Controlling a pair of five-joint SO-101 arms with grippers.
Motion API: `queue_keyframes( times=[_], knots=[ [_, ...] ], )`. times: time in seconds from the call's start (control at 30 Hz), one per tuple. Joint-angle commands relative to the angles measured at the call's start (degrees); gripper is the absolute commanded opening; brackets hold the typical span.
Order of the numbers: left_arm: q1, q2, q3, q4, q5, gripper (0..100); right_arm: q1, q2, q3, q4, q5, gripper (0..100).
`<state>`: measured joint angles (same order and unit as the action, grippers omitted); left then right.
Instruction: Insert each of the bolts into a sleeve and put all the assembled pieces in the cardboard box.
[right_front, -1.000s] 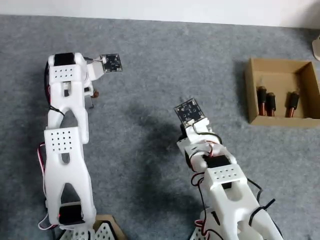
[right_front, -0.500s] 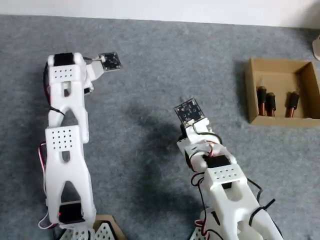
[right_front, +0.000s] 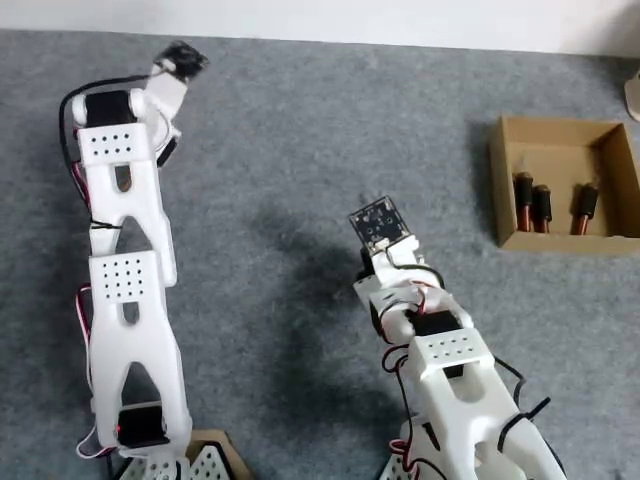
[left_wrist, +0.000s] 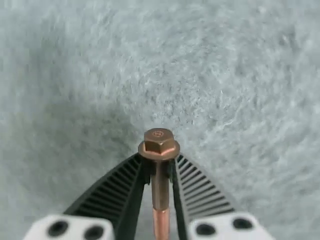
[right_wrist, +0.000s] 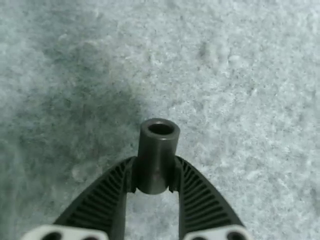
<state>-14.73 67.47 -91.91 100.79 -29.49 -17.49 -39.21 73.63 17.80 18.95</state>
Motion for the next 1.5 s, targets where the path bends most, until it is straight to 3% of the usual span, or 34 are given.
queue_keyframes(
  times=[0.0, 0.13, 0.33, 0.6, 1.03, 1.27, 1.47],
  knots=[
    [0.31, -4.53, -2.59, 0.88, 12.92, 1, 0.04, -2.07, 0.13, -5.05, -4.13, 0.4],
    [0.75, -9.63, 3.12, 1.32, 18.99, 1, 0.4, -2.24, 1.54, -6.37, -4.4, 0.4],
    [1.89, -28.62, 32.66, 0.97, 19.6, 1, 1.63, -2.15, -5.23, 5.85, -10.02, 0.4],
    [2.33, -53.41, 54.64, 0.18, 23.47, 1, 1.54, -2.24, -6.02, 11.47, -12.31, 0.4],
    [7.69, -92.18, 108.97, -37.36, 32.44, 1, 1.63, -2.24, -11.47, 20.18, -14.07, 0.4],
    [8.84, -94.29, 120.31, -47.65, 36.13, 1, 1.27, -4.44, -11.47, 20.09, -13.98, 0.4],
    [9.1, -94.46, 123.47, -50.73, 36.84, 1, 1.19, -21.85, -6.9, 21.76, -13.89, 0.4]
  ],
)
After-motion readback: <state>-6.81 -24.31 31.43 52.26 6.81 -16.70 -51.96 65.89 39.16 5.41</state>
